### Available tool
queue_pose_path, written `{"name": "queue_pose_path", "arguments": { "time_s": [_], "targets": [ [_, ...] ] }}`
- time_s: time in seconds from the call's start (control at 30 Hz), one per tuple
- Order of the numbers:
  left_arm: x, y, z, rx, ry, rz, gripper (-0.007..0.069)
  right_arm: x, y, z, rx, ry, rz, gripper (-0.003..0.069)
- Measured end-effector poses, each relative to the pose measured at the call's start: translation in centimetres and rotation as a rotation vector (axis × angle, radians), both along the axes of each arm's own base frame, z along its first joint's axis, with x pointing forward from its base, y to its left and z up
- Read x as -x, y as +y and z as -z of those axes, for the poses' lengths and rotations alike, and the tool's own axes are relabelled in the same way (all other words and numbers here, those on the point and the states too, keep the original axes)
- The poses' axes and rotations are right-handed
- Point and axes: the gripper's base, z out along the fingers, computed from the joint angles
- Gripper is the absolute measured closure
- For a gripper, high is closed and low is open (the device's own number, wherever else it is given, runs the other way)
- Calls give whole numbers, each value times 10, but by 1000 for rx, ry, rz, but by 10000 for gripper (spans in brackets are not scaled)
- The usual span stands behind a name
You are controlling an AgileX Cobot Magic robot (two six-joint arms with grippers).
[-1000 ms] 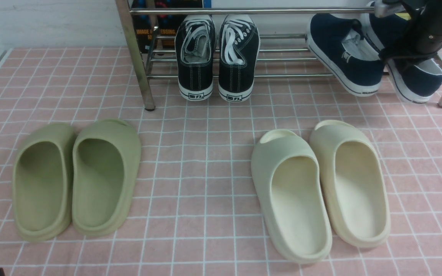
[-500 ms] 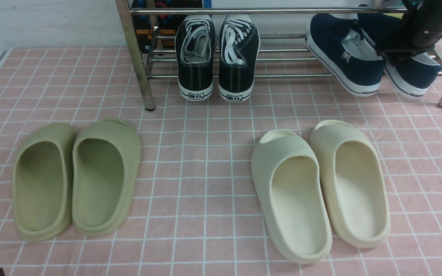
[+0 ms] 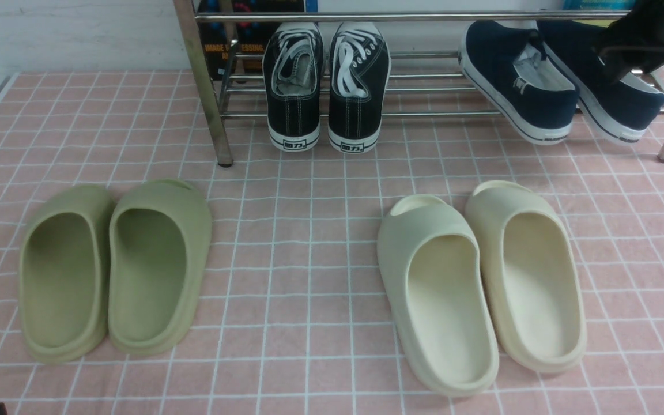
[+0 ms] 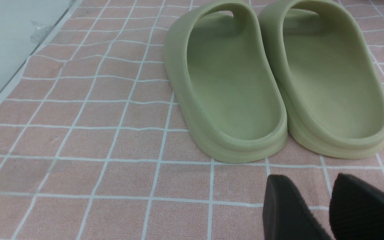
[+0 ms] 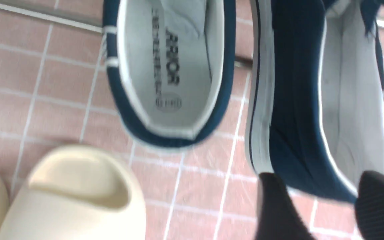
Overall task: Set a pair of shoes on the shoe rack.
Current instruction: Use the right arm to put a shoe into the shoe rack
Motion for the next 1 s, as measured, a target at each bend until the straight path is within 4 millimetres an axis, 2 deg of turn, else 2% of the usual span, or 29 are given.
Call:
{"name": "queue_pose_path", "arguments": {
  "time_s": [0.13, 0.2, 0.3, 0.43, 0.57, 0.7, 0.9, 1.0],
  "targets": [
    [0, 0, 0, 0, 0, 0, 385, 23, -6, 1, 48, 62, 25, 484],
    [0, 0, 0, 0, 0, 0, 385, 31, -10, 17, 68, 130, 49, 580],
    [0, 0, 0, 0, 0, 0, 385, 37, -20, 48, 73, 233, 78, 664],
    [0, 0, 0, 0, 0, 0, 385, 31, -29, 74, 74, 239, 109, 676],
    [0, 0, 0, 0, 0, 0, 385, 9, -30, 90, 56, 102, 128, 676],
    [0, 0, 0, 0, 0, 0, 385, 1, -20, 88, 26, 47, 129, 676],
    [0, 0, 0, 0, 0, 0, 385, -2, 12, 76, 31, 15, 62, 673],
    [0, 0, 0, 0, 0, 0, 385, -3, 17, 76, 52, 6, 46, 673]
  ]
}}
